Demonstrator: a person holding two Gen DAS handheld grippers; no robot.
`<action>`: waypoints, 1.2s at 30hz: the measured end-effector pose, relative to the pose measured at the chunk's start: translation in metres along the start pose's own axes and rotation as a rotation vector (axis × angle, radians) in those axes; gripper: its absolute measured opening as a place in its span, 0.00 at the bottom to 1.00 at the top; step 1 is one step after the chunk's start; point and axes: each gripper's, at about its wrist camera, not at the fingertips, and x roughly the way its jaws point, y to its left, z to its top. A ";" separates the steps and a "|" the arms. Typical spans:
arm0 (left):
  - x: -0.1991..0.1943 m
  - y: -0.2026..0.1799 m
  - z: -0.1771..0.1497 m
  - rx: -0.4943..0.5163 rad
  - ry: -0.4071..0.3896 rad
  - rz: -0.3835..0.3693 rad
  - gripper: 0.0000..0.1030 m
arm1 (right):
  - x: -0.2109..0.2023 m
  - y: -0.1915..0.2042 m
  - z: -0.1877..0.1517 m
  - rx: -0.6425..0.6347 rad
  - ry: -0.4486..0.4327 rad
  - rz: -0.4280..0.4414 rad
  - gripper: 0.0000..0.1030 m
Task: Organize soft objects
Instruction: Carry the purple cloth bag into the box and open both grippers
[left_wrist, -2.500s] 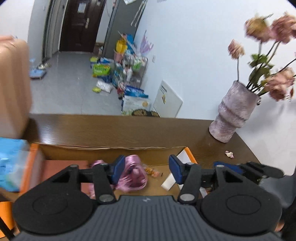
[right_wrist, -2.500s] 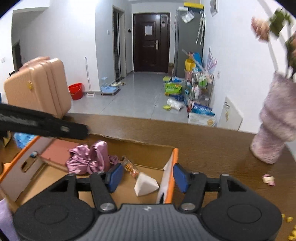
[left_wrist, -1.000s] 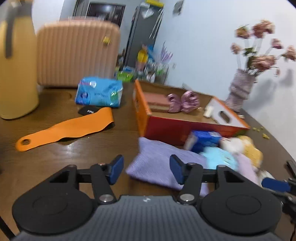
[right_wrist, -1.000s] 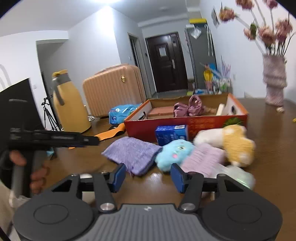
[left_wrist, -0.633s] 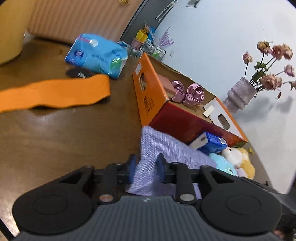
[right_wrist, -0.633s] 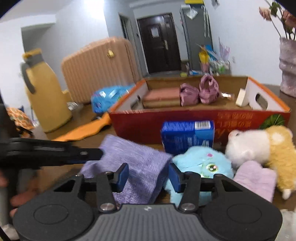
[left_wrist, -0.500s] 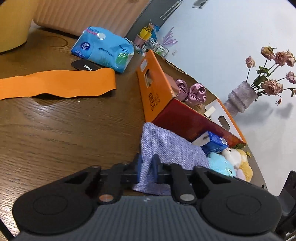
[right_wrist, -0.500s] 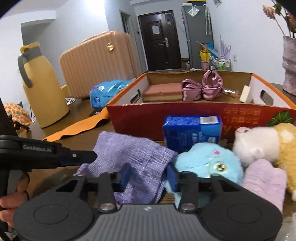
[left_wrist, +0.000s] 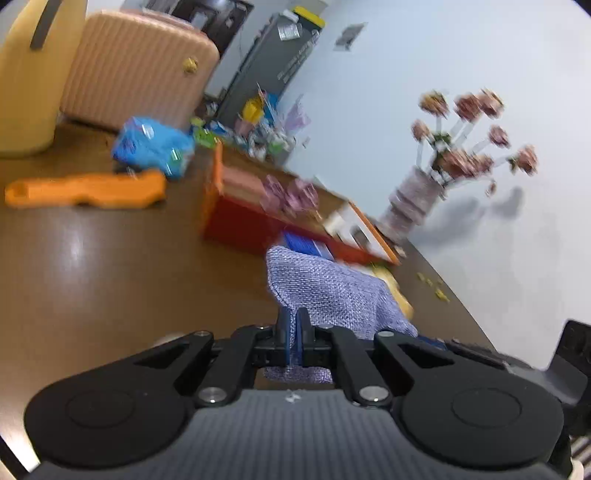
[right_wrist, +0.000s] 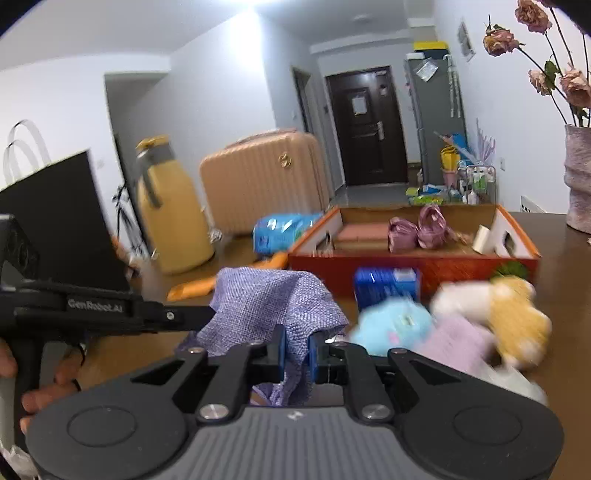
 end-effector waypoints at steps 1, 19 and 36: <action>-0.003 -0.007 -0.014 -0.005 0.016 0.007 0.03 | -0.010 -0.003 -0.007 -0.001 0.017 -0.001 0.12; 0.030 -0.038 -0.076 -0.013 0.134 0.067 0.16 | -0.037 -0.042 -0.080 0.081 0.119 -0.068 0.25; 0.035 -0.042 -0.082 0.024 0.124 0.071 0.08 | -0.010 -0.030 -0.084 -0.052 0.077 -0.226 0.17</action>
